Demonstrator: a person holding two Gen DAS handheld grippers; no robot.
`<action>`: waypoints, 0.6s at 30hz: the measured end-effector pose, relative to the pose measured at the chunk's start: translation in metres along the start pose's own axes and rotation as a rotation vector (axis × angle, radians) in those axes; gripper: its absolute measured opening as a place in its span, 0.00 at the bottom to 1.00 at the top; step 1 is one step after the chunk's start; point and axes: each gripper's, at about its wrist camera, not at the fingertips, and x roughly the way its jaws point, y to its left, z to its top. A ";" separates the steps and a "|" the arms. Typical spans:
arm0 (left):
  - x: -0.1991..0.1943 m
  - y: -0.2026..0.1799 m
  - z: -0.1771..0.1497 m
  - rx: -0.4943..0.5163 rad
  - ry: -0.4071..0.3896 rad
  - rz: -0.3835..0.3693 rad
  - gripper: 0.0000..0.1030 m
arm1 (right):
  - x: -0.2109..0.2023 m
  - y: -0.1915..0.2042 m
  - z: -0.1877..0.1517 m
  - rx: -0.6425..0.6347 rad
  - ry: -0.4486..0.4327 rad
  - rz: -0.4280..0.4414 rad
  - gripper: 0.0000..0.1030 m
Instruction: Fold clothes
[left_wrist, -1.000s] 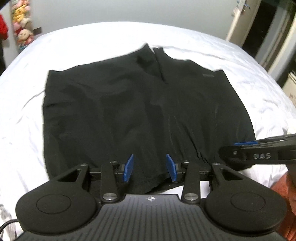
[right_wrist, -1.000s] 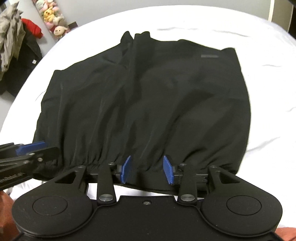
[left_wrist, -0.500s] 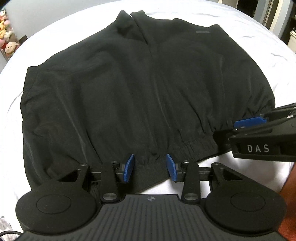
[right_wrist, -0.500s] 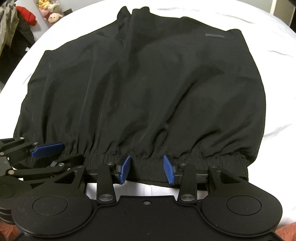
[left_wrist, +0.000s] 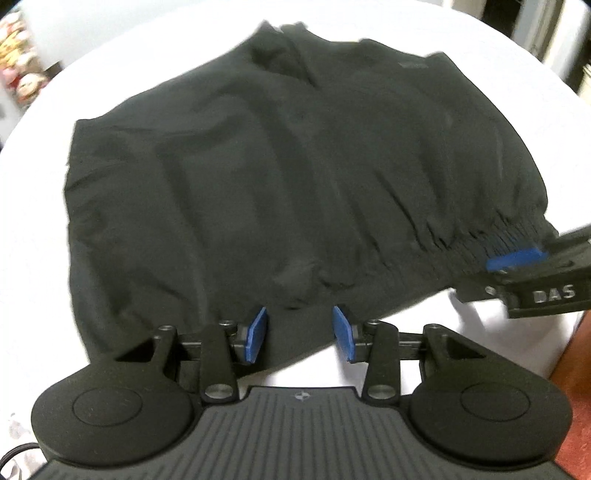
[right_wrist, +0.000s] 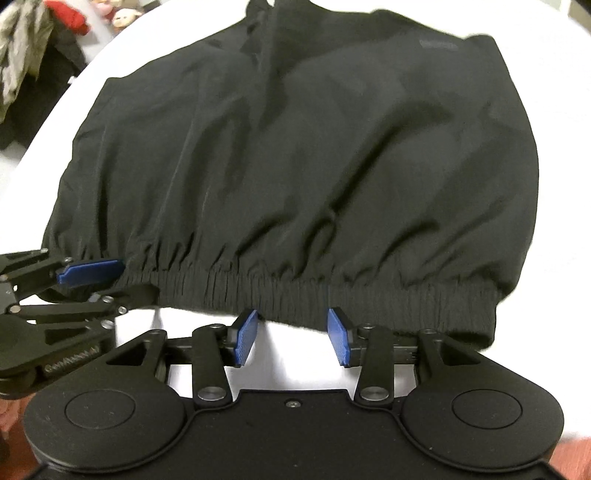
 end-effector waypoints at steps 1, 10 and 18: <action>-0.008 0.011 0.001 -0.039 -0.021 0.005 0.38 | -0.004 -0.004 0.001 0.022 -0.008 0.002 0.39; -0.006 0.090 0.012 -0.259 -0.017 0.007 0.34 | -0.045 -0.064 0.020 0.208 -0.155 -0.024 0.42; 0.023 0.117 0.006 -0.343 0.049 0.001 0.23 | -0.013 -0.101 0.026 0.317 -0.056 0.030 0.12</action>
